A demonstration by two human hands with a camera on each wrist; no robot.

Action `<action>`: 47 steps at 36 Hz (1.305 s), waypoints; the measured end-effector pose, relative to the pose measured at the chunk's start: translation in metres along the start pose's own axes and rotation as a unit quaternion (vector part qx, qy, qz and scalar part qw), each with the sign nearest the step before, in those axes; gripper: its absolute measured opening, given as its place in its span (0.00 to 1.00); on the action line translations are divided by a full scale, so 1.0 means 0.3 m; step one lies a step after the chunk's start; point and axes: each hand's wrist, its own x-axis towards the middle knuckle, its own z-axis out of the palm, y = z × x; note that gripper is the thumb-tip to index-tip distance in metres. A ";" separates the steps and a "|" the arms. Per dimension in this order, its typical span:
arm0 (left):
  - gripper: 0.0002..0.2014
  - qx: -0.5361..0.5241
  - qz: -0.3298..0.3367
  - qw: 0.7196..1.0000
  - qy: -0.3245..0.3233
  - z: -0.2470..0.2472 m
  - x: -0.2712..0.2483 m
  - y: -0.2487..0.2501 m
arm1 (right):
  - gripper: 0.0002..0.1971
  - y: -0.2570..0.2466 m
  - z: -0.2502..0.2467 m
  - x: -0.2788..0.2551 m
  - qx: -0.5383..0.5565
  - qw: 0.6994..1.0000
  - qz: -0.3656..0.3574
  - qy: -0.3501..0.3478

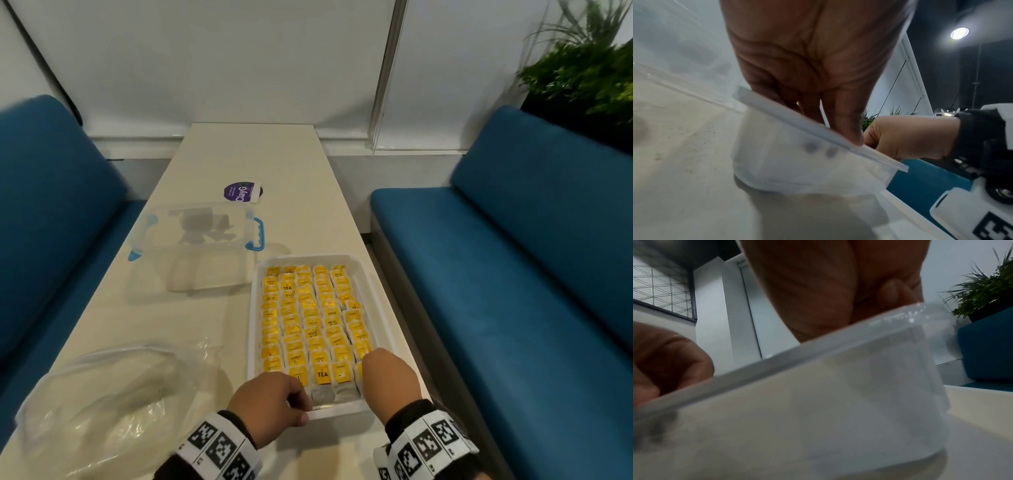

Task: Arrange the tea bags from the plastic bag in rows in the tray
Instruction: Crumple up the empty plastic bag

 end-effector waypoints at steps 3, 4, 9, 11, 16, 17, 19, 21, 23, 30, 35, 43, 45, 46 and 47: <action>0.06 -0.007 -0.002 1.000 0.006 0.004 -0.005 0.000 | 0.14 -0.003 -0.004 0.002 0.002 1.000 -0.002 0.001; 0.03 -0.011 -0.002 1.000 0.008 0.005 -0.007 -0.001 | 0.13 -0.009 -0.009 0.005 0.009 1.000 -0.003 0.003; 0.06 -0.090 0.007 0.995 0.051 -0.001 -0.022 0.003 | 0.12 -0.056 -0.071 0.027 0.098 0.994 -0.037 0.011; 0.10 -0.132 0.009 0.985 0.107 -0.021 -0.032 -0.002 | 0.11 -0.079 -0.112 0.032 0.152 0.986 -0.073 0.015; 0.14 -0.198 0.011 0.935 0.293 -0.111 -0.080 -0.042 | 0.11 -0.187 -0.220 0.040 0.356 0.921 -0.157 0.007; 0.15 -0.194 0.010 0.920 0.339 -0.131 -0.093 -0.054 | 0.13 -0.216 -0.232 0.046 0.385 0.907 -0.168 -0.001; 0.16 -0.180 -0.002 0.887 0.425 -0.166 -0.127 -0.087 | 0.16 -0.284 -0.248 0.056 0.422 0.886 -0.191 -0.022; 0.18 -0.161 -0.029 0.857 0.489 -0.190 -0.166 -0.134 | 0.18 -0.357 -0.254 0.062 0.446 0.869 -0.212 -0.045; 0.17 -0.136 -0.077 0.830 0.536 -0.205 -0.207 -0.188 | 0.20 -0.435 -0.255 0.062 0.451 0.861 -0.228 -0.064; 0.27 -0.079 -0.310 0.793 0.518 -0.230 -0.331 -0.352 | 0.34 -0.690 -0.174 0.092 0.351 0.898 -0.247 -0.100; 0.43 -0.138 -0.394 0.805 0.420 -0.203 -0.365 -0.453 | 0.36 -0.796 -0.056 0.124 0.239 0.941 -0.199 -0.133; 0.57 -0.428 -0.240 0.780 0.388 -0.250 -0.345 -0.466 | 0.12 -0.826 -0.022 0.074 0.372 0.901 -0.223 -0.006; 0.64 -0.487 -0.189 0.764 0.379 -0.282 -0.322 -0.443 | 0.12 -0.843 -0.045 0.042 0.389 0.885 -0.253 0.031; 0.66 -0.517 -0.165 0.752 0.374 -0.298 -0.310 -0.428 | 0.13 -0.854 -0.052 0.024 0.389 0.880 -0.268 0.046; 0.65 -0.543 -0.140 0.740 0.372 -0.313 -0.298 -0.409 | 0.13 -0.866 -0.052 0.007 0.386 0.876 -0.283 0.057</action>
